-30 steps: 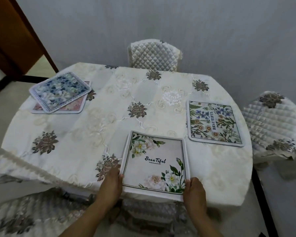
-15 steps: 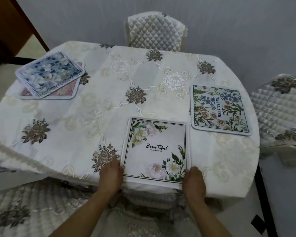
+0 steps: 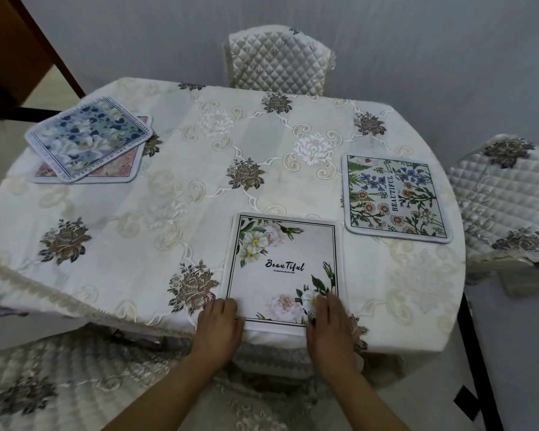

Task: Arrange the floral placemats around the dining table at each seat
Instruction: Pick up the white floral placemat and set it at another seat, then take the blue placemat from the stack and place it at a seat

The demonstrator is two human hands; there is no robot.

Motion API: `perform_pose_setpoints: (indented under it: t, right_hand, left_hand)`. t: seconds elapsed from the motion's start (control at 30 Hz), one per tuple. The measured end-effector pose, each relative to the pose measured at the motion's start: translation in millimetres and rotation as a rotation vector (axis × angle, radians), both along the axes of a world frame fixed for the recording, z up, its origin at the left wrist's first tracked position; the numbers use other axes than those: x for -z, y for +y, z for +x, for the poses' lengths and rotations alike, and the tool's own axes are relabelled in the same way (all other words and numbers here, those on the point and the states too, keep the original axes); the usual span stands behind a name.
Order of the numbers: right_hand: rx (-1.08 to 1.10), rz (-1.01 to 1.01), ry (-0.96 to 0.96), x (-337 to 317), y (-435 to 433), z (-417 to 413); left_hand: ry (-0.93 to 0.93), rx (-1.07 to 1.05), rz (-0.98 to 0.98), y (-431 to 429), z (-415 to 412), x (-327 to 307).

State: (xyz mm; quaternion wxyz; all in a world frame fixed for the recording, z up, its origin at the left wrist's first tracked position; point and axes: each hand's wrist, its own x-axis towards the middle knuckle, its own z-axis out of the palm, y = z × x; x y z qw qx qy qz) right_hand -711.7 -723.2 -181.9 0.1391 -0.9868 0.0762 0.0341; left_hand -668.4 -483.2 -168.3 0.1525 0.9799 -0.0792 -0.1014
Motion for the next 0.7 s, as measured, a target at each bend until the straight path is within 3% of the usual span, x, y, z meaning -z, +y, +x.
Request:
perform_pose_setpoints:
  t: [0.2, 0.37, 0.7]
  right_hand:
    - [-0.042, 0.036, 0.187, 2, 8, -5]
    - [-0.052, 0.077, 0.286, -38, 4, -1]
    - [-0.104, 0.07, 0.07, -161, 8, -30]
  left_hand:
    - [0.055, 0.005, 0.075, -3, 4, 1]
    - [0.144, 0.06, 0.155, -4, 9, -22]
    - [-0.053, 0.052, 0.116, 54, -18, -143]
